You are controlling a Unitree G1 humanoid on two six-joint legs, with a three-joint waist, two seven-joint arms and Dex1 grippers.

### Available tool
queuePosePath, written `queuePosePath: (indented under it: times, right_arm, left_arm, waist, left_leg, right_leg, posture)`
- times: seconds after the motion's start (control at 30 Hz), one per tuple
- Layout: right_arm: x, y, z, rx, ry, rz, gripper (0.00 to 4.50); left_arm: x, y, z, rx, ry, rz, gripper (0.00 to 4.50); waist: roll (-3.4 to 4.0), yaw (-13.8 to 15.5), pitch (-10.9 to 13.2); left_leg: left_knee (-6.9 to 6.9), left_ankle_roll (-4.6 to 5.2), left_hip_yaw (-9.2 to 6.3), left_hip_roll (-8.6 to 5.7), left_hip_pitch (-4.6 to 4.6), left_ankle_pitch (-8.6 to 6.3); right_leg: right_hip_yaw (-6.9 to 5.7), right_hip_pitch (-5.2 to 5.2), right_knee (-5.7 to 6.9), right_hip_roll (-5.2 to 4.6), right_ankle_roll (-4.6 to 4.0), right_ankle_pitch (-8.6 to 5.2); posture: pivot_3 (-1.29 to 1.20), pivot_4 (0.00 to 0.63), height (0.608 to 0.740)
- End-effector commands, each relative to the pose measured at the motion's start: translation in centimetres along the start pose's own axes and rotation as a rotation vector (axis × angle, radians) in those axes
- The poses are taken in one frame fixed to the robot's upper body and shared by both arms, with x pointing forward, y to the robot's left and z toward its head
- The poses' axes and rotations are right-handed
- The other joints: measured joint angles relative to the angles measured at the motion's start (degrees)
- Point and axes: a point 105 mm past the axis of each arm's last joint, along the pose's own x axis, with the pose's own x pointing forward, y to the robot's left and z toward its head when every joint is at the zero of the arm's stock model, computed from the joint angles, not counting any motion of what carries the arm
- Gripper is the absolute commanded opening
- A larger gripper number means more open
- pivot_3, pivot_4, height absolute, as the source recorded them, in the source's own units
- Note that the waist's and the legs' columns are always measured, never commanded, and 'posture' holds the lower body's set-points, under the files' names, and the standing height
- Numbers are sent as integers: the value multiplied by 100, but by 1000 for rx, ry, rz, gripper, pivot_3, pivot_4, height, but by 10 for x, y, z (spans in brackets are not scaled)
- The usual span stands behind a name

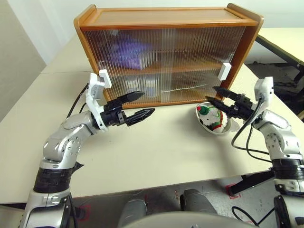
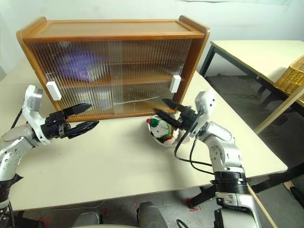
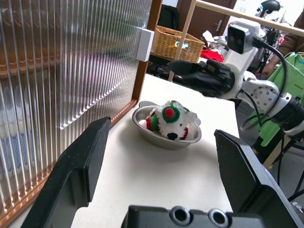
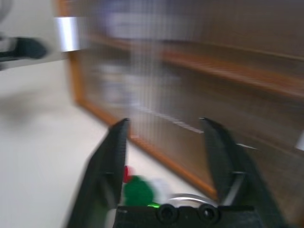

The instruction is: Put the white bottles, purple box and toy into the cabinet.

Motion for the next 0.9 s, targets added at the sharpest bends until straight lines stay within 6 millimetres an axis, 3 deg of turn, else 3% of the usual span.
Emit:
queuePosePath:
  times: [0.03, 0.17, 0.53, 0.9]
  right_arm:
    - [-5, -15, 3, -17, 3, -61, 1617]
    - [-8, -28, 1, -51, 38, -99, 90]
    - [0, -64, 3, -138, 99, -247, 31]
    - [-14, -89, -1, -185, 154, -340, 31]
  left_arm:
    - [3, 0, 0, 18, 11, -12, 4500]
    - [6, 4, -2, 23, 13, -1, 4500]
    - [10, 3, -2, 35, -6, 16, 4500]
    - [14, 4, -1, 39, -15, 19, 4500]
  waist:
    - [0, -11, 0]
    - [0, -32, 0]
    - [2, -33, 1]
    - [3, -12, 2]
  left_leg:
    - [-1, 0, 0, 0, -2, 0]
    - [-1, 0, 0, 0, -9, -1]
    - [-2, 1, 0, 1, -7, -1]
    - [-1, 1, 0, 2, -9, -1]
  right_leg:
    - [0, 0, 0, 0, -1, -1]
    - [0, 0, 0, 0, -2, -1]
    - [0, 1, 1, 0, -1, -1]
    - [1, 3, 1, 0, -2, -1]
  posture:
    - [-170, 0, 740]
    - [-166, 0, 740]
    - [-148, 0, 740]
    - [-153, 0, 740]
